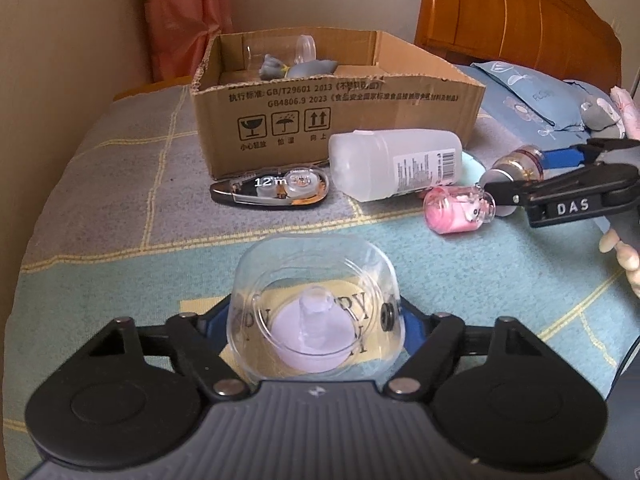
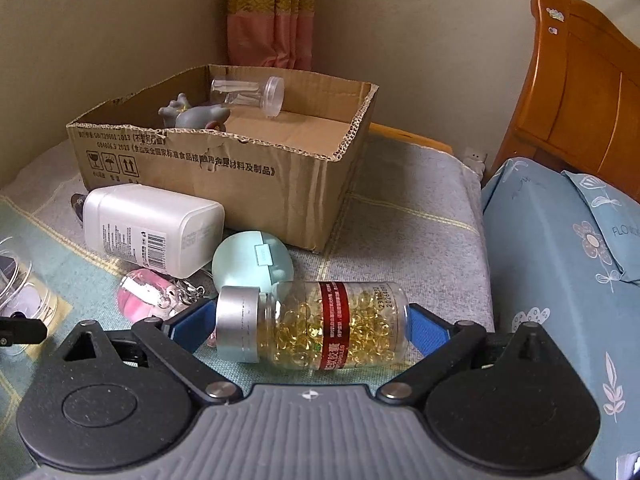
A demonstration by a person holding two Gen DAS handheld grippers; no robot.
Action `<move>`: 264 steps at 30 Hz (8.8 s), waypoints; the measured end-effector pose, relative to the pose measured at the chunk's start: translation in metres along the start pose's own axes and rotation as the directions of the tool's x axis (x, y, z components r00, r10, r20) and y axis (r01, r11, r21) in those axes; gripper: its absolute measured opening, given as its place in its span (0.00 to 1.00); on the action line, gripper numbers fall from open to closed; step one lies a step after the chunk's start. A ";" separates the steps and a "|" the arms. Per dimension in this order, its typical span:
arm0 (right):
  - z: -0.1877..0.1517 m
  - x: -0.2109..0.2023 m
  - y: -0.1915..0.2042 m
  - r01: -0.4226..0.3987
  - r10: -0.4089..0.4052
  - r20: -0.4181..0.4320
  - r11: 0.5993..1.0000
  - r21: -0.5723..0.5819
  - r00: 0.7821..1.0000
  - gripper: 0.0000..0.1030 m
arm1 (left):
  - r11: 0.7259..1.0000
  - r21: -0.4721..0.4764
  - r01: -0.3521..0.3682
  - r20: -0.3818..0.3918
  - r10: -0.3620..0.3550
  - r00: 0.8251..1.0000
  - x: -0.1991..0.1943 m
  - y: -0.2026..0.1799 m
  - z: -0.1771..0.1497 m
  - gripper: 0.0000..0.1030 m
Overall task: Organize rigid objects
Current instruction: 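Carry the cup and capsule jar over the box and release both inside, then move the left tool to the tape dispenser while the right tool approaches the pink keychain bottle, then grasp the pink keychain bottle with the right tool while the left tool grasps the tape dispenser, then carry the tape dispenser and keychain bottle into the box and release both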
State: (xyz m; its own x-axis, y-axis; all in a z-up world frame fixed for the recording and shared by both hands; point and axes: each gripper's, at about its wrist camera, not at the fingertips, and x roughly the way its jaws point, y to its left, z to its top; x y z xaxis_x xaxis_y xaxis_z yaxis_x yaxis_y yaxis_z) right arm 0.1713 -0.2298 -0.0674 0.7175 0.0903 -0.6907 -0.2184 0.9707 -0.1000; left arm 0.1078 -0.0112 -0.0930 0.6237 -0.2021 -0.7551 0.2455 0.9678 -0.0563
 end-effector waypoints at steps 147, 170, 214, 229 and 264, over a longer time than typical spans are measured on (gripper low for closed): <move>-0.031 -0.013 0.071 0.018 -0.012 -0.047 0.993 0.121 0.999 1.00 | 0.994 -0.046 -0.103 0.038 0.105 0.994 0.063 0.044 0.056 0.99; -0.004 -0.001 0.100 0.002 -0.003 0.016 0.997 0.078 1.000 0.80 | 0.994 -0.041 -0.098 0.047 0.099 0.994 0.066 0.046 0.059 0.99; -0.034 -0.033 0.075 -0.061 0.062 -0.016 0.997 0.052 0.998 0.57 | 0.981 0.172 0.090 -0.009 -0.090 0.996 0.028 0.064 0.024 0.96; -0.018 -0.048 0.062 -0.135 0.135 -0.018 0.990 -0.031 0.991 0.54 | 0.959 0.232 0.165 -0.082 -0.150 0.985 0.014 0.051 0.042 0.87; 0.157 -0.044 -0.016 -0.165 0.175 0.132 0.983 -0.082 0.976 0.54 | 0.947 0.299 0.118 0.027 -0.132 0.991 0.002 0.031 0.206 0.87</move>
State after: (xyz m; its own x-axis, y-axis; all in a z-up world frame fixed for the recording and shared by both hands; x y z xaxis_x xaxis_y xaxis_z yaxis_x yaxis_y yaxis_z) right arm 0.2470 -0.2144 0.0771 0.7490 0.2874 -0.5970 -0.3877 0.9208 -0.0431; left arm 0.2696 -0.0124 0.0377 0.6059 -0.3317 -0.7231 0.5277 0.8478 0.0533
